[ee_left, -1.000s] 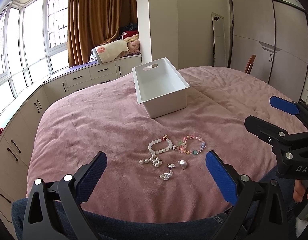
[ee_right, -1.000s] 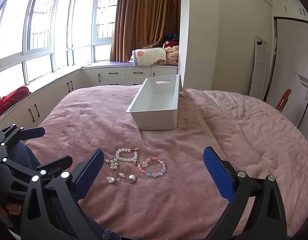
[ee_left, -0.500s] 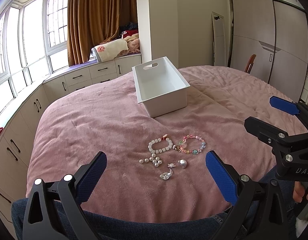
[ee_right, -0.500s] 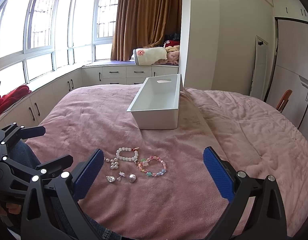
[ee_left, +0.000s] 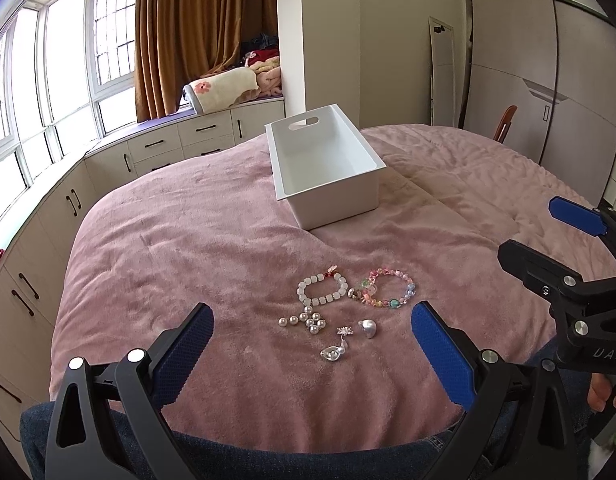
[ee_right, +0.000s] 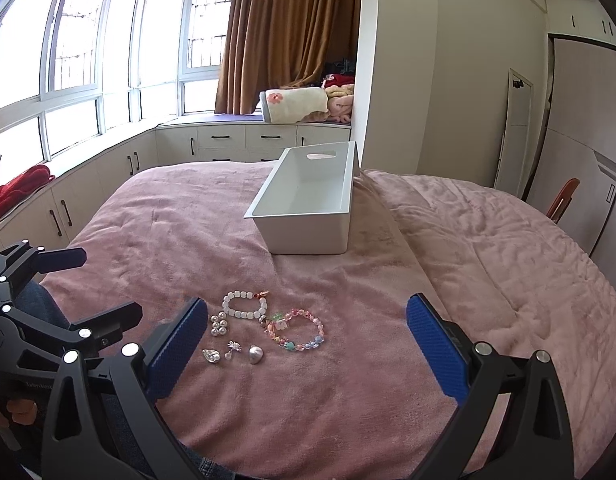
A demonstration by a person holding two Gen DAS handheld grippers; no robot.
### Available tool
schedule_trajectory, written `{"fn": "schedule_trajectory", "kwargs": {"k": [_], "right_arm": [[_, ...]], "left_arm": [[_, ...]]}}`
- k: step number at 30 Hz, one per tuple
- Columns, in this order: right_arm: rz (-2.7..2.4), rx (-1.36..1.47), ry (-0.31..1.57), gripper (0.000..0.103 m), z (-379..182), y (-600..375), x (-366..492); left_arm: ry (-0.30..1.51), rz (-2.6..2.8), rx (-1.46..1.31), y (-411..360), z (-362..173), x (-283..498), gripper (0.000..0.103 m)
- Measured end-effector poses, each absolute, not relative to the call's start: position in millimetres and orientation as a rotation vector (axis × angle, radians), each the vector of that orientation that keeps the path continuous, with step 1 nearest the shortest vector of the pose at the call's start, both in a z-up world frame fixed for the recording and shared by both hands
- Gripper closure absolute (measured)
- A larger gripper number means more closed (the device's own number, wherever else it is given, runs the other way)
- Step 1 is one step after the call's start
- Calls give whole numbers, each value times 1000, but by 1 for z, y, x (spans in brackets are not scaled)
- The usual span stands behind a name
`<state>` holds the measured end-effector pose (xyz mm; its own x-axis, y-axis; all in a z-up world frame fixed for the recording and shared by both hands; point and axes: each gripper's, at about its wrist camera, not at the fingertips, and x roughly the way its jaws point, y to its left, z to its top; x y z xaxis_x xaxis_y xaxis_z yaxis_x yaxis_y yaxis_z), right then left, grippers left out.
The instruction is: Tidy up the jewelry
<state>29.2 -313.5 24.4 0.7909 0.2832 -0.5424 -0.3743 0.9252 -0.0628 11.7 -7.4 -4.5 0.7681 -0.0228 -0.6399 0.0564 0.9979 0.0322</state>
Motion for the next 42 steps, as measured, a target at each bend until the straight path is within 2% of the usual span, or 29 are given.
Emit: {"fn": "schedule_trajectory", "kwargs": {"k": [17, 22, 29, 32, 34, 42], "right_arm": [[353, -220, 725, 5, 23, -311, 116], [436, -239, 819, 5, 10, -300, 149], [709, -357, 814, 5, -15, -272, 161], [790, -459, 788, 11, -34, -260, 155], [812, -521, 795, 23, -49, -253, 150], [980, -521, 912, 43, -89, -244, 145]], "left_arm": [[847, -87, 47, 15, -9, 114, 3], [924, -100, 19, 28, -23, 153, 3], [1054, -197, 11, 34, -58, 189, 3], [1089, -228, 115, 30, -77, 200, 3], [1085, -226, 156, 31, -86, 206, 3], [1105, -311, 75, 43, -117, 223, 3]]}}
